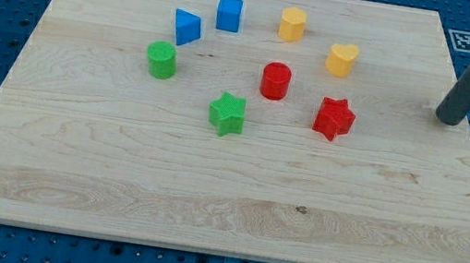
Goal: Move the red star to the top of the green star
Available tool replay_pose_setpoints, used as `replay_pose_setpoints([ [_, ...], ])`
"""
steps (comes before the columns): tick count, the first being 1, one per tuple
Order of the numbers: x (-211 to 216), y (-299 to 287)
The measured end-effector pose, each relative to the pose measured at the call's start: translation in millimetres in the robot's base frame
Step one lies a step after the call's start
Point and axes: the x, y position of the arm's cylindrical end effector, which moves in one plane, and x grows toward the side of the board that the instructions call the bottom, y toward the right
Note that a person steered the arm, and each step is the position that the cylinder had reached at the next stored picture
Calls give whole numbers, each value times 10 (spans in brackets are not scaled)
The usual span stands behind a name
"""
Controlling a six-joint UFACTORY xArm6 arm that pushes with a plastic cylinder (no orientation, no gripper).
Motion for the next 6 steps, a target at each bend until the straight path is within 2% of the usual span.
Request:
replay_pose_setpoints([
  [1, 0, 5],
  [2, 271, 52],
  [3, 384, -195],
  [5, 460, -334],
  [6, 368, -710],
])
